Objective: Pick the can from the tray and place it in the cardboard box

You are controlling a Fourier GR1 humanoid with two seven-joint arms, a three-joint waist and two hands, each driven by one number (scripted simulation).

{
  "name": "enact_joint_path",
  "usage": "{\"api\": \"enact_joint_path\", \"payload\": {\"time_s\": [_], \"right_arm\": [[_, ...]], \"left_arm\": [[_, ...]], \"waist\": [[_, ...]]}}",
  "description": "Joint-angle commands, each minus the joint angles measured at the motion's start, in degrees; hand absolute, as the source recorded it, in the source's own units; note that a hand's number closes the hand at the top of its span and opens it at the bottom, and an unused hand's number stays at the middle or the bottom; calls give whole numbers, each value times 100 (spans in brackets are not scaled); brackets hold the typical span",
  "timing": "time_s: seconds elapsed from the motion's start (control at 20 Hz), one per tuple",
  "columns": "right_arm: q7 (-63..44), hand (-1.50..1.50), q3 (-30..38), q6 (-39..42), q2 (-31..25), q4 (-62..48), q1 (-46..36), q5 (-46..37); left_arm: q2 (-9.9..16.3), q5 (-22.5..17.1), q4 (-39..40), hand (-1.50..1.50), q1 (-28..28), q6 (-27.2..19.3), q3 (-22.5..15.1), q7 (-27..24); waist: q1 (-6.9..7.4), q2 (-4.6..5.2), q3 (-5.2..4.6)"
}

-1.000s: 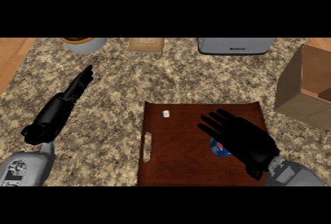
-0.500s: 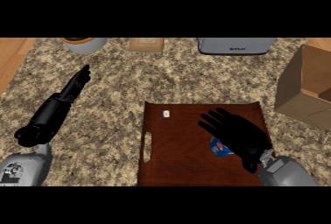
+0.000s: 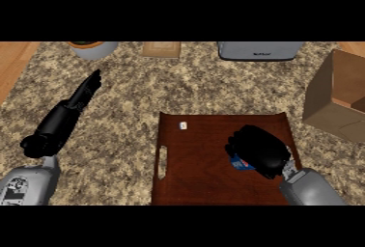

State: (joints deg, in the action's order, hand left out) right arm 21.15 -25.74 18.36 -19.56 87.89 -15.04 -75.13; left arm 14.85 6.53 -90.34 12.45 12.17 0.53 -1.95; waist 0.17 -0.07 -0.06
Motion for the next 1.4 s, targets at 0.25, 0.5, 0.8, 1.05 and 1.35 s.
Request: {"api": "enact_joint_path", "payload": {"time_s": [0.25, 0.5, 0.8, 1.05, 1.35], "right_arm": [[469, 150, 165, -828, 351, 246, 257, 78], [457, 150, 346, -80, 321, 1310, 1310, 957], [404, 150, 668, -122, 204, 2689, 1336, 1047], [189, 150, 1925, 497, 145, 3425, 1276, 2099], [-1365, 150, 2978, 747, 1110, 3570, 969, 2886]], "left_arm": [[77, -47, 163, 0, 174, 216, 233, 50], [-101, 240, 448, 0, 22, -2, 88, -435], [-117, 270, 384, 0, -179, 47, 125, -484], [-50, 89, -69, 0, -356, 223, 185, -290], [-129, 175, 33, 0, -119, 153, 114, -116]], "waist": [[-21, 4, 7], [-117, -4, 3], [-79, -7, 3], [-49, -10, 4], [-70, 6, 3]]}}
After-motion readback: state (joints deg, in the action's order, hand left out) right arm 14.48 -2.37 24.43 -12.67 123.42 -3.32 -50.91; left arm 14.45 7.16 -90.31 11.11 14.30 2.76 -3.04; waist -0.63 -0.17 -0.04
